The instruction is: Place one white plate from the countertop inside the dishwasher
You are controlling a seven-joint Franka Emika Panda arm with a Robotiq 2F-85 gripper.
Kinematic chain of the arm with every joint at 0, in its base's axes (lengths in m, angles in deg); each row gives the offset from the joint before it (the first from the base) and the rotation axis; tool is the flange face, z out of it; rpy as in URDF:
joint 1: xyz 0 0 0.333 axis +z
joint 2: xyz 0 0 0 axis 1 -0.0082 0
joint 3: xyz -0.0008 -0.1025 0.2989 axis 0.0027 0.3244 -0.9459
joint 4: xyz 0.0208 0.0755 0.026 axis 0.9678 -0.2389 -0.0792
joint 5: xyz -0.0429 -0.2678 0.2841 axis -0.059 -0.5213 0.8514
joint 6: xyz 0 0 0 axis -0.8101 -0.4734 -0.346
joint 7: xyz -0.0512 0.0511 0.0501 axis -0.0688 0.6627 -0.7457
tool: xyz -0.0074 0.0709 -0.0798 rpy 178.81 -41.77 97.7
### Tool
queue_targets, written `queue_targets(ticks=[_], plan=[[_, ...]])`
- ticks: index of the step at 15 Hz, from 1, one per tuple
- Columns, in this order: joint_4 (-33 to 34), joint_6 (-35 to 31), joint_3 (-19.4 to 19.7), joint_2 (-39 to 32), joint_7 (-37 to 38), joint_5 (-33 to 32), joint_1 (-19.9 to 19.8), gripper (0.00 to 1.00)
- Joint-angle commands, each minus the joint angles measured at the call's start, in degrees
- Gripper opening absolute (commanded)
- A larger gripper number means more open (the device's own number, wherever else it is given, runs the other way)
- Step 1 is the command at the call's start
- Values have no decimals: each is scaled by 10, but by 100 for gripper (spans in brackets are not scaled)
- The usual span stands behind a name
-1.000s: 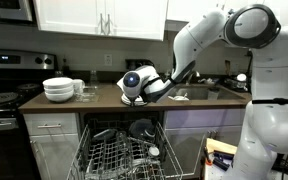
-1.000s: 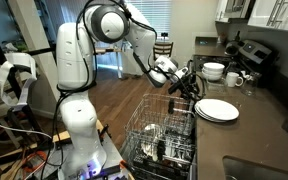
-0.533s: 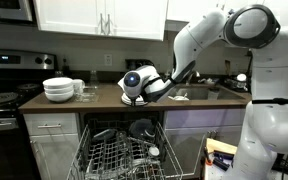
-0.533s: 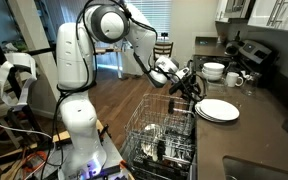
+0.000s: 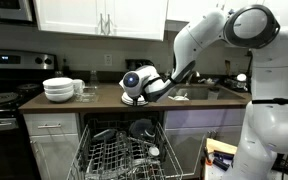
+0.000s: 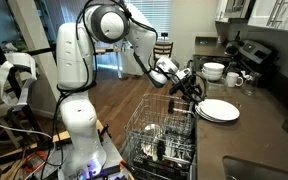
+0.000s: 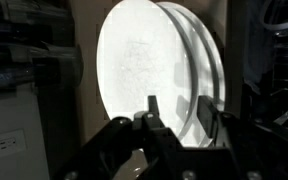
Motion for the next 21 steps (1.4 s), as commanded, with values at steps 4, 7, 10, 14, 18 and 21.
queue_targets(ticks=[4, 7, 10, 14, 18, 21], plan=[[12, 13, -6, -9, 0, 24, -4, 50], [13, 13, -4, -11, 4, 16, -4, 49], [13, 11, -3, -13, 5, 10, -5, 24], [12, 12, -3, -15, 1, 15, -5, 3], [13, 11, -4, -18, 1, 16, -5, 26], [13, 10, -3, -18, 3, 16, -5, 37]])
